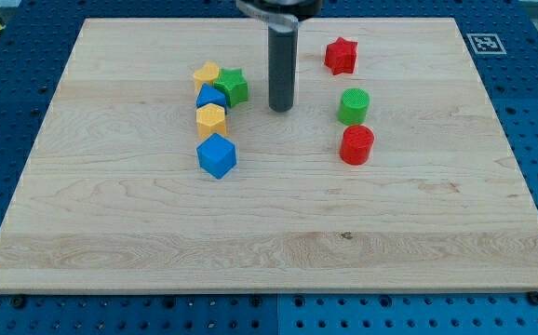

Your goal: Move the arm towards the blue triangle

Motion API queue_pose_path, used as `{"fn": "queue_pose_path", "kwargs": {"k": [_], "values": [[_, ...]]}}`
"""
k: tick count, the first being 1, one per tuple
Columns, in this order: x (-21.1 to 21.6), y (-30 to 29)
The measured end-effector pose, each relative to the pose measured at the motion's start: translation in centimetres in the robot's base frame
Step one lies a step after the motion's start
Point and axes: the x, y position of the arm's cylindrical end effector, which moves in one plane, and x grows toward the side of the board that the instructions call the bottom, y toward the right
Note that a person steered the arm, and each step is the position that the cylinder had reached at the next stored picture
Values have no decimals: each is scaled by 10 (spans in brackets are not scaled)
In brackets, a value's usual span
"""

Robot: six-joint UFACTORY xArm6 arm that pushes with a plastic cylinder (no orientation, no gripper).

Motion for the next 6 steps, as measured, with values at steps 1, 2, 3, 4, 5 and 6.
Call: {"fn": "queue_pose_path", "kwargs": {"k": [1, 2, 3, 4, 5, 6], "values": [[-54, 0], [-76, -59], [-76, -167], [-60, -208], [-25, -188], [-24, -185]]}}
